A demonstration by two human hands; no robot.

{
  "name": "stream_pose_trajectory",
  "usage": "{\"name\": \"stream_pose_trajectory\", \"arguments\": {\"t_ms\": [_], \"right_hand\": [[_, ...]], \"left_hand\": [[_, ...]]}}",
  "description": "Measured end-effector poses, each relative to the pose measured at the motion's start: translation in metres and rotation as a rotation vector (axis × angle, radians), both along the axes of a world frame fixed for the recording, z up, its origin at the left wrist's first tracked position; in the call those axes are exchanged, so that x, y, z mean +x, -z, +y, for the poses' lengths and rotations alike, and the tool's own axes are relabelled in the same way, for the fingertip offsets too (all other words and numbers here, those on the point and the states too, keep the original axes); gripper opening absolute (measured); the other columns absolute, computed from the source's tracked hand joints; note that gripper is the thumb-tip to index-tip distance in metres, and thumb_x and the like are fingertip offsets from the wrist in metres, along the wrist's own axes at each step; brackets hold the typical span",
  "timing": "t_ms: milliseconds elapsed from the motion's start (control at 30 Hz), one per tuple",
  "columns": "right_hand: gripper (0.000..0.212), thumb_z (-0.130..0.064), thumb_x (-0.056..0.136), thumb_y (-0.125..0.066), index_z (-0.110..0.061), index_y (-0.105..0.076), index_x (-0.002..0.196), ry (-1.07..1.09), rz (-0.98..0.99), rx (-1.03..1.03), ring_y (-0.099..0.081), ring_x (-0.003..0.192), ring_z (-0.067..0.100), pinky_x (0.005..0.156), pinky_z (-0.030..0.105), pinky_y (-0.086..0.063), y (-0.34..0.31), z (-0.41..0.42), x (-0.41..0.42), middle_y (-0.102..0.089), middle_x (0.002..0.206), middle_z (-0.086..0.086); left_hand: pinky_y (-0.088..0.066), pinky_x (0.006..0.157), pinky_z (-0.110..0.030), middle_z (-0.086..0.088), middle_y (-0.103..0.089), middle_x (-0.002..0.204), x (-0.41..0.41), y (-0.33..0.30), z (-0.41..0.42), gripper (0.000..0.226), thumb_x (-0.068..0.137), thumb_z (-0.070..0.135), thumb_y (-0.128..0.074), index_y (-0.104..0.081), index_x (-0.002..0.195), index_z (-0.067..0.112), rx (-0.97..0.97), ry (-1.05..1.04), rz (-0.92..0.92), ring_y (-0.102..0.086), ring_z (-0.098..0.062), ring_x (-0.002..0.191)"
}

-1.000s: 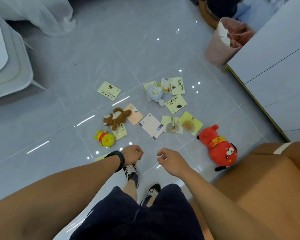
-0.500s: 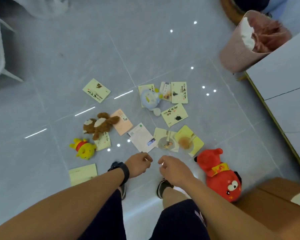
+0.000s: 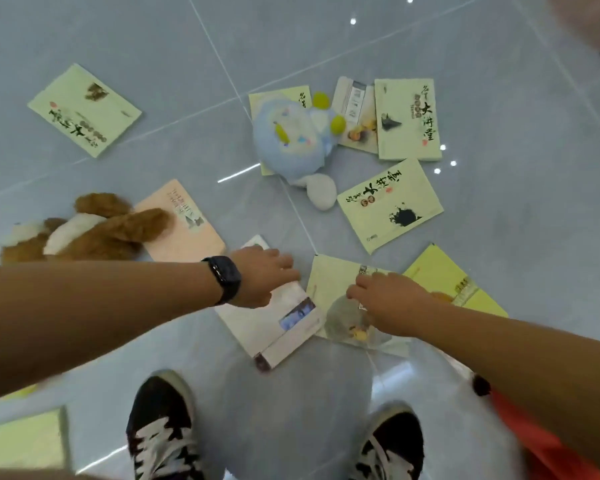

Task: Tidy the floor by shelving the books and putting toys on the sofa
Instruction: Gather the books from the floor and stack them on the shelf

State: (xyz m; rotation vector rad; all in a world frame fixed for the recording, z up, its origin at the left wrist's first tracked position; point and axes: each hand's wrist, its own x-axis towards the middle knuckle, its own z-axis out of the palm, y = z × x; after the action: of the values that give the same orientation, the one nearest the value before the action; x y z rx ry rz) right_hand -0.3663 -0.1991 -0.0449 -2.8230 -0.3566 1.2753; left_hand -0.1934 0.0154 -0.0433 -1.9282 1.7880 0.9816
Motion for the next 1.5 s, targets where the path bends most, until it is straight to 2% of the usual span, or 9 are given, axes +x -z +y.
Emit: {"name": "stream_pose_trajectory", "arguments": {"t_ms": [200, 367, 667, 800, 967, 1100, 1233, 1367, 1500], "right_hand": [[0.064, -0.041, 0.091, -0.061, -0.028, -0.029, 0.145, 0.053, -0.100, -0.123, -0.051, 0.116, 0.028, 0.087, 0.040, -0.047, 0.084, -0.054, 0.003, -0.039, 0.141, 0.005], [0.078, -0.070, 0.081, -0.065, -0.026, -0.038, 0.140, 0.023, 0.064, -0.180, -0.051, 0.122, 0.025, 0.097, 0.040, -0.039, 0.052, -0.070, 0.000, -0.047, 0.137, -0.001], [0.046, -0.029, 0.093, -0.060, -0.017, -0.047, 0.135, -0.273, -0.027, -0.375, -0.048, 0.114, 0.028, 0.098, 0.043, -0.031, 0.063, -0.086, -0.018, -0.053, 0.126, 0.006], [0.038, -0.039, 0.093, -0.060, -0.019, -0.062, 0.125, -0.289, 0.049, -0.385, -0.049, 0.110, 0.028, 0.094, 0.043, -0.034, 0.050, -0.094, -0.031, -0.058, 0.118, 0.005], [0.045, -0.049, 0.100, -0.052, -0.019, -0.053, 0.133, -0.169, 0.087, -0.320, -0.053, 0.117, 0.028, 0.101, 0.041, -0.037, 0.042, -0.091, -0.020, -0.058, 0.127, 0.006], [0.047, -0.049, 0.103, -0.046, -0.024, -0.042, 0.142, 0.029, 0.160, -0.289, -0.056, 0.121, 0.028, 0.099, 0.040, -0.045, 0.034, -0.094, -0.002, -0.058, 0.135, 0.006], [0.052, -0.052, 0.102, -0.043, -0.024, -0.039, 0.145, 0.185, 0.098, -0.274, -0.056, 0.123, 0.029, 0.095, 0.039, -0.045, 0.016, -0.103, 0.018, -0.055, 0.139, 0.009], [0.051, -0.052, 0.100, -0.044, -0.023, -0.044, 0.141, 0.214, 0.033, -0.277, -0.057, 0.121, 0.030, 0.094, 0.040, -0.047, 0.014, -0.104, 0.030, -0.056, 0.138, 0.008], [0.051, -0.052, 0.098, -0.043, -0.024, -0.045, 0.141, 0.247, 0.023, -0.310, -0.058, 0.121, 0.029, 0.094, 0.040, -0.049, 0.019, -0.108, 0.027, -0.057, 0.137, 0.006]], "left_hand": [[-0.037, 0.105, -0.040, -0.008, -0.026, 0.148, 0.057, 0.102, -0.018, 0.111, 0.069, 0.069, -0.075, -0.014, 0.152, 0.026, -0.017, 0.275, -0.235, -0.034, -0.029, 0.131], [-0.043, 0.102, -0.041, -0.005, -0.050, 0.137, 0.037, 0.076, -0.023, 0.080, 0.074, 0.054, -0.081, -0.045, 0.137, 0.022, 0.159, 0.112, -0.162, -0.048, -0.027, 0.125], [-0.051, 0.076, -0.037, 0.001, -0.065, 0.091, 0.079, 0.036, -0.042, 0.009, 0.083, 0.019, -0.073, -0.067, 0.090, 0.022, 0.366, -0.282, 0.314, -0.057, -0.016, 0.083], [-0.055, 0.079, -0.043, -0.006, -0.072, 0.101, 0.114, -0.006, -0.059, 0.015, 0.082, 0.017, -0.074, -0.072, 0.089, 0.031, 0.040, -0.522, 0.348, -0.067, -0.028, 0.090], [-0.051, 0.093, -0.043, -0.006, -0.041, 0.125, 0.105, -0.005, -0.062, 0.032, 0.086, 0.022, -0.072, -0.064, 0.110, 0.003, -0.114, -0.615, 0.225, -0.051, -0.027, 0.111], [-0.054, 0.074, -0.036, -0.007, -0.068, 0.095, 0.100, -0.008, -0.056, 0.012, 0.083, 0.018, -0.072, -0.067, 0.091, 0.011, -0.094, -0.612, 0.295, -0.065, -0.023, 0.087], [-0.038, 0.056, -0.030, 0.005, -0.051, 0.065, 0.093, -0.028, -0.065, 0.027, 0.080, 0.019, -0.070, -0.047, 0.067, 0.020, -0.448, -0.674, 0.207, -0.046, -0.015, 0.060], [-0.045, 0.062, -0.037, 0.006, -0.056, 0.080, 0.066, -0.022, -0.053, 0.017, 0.073, 0.036, -0.058, -0.046, 0.077, 0.024, -0.556, -0.319, 0.017, -0.052, -0.020, 0.074], [-0.047, 0.079, -0.035, 0.007, -0.053, 0.125, 0.015, 0.016, -0.019, 0.042, 0.089, 0.036, -0.060, -0.039, 0.126, 0.034, -0.152, -0.095, 0.063, -0.057, -0.019, 0.098]]}}
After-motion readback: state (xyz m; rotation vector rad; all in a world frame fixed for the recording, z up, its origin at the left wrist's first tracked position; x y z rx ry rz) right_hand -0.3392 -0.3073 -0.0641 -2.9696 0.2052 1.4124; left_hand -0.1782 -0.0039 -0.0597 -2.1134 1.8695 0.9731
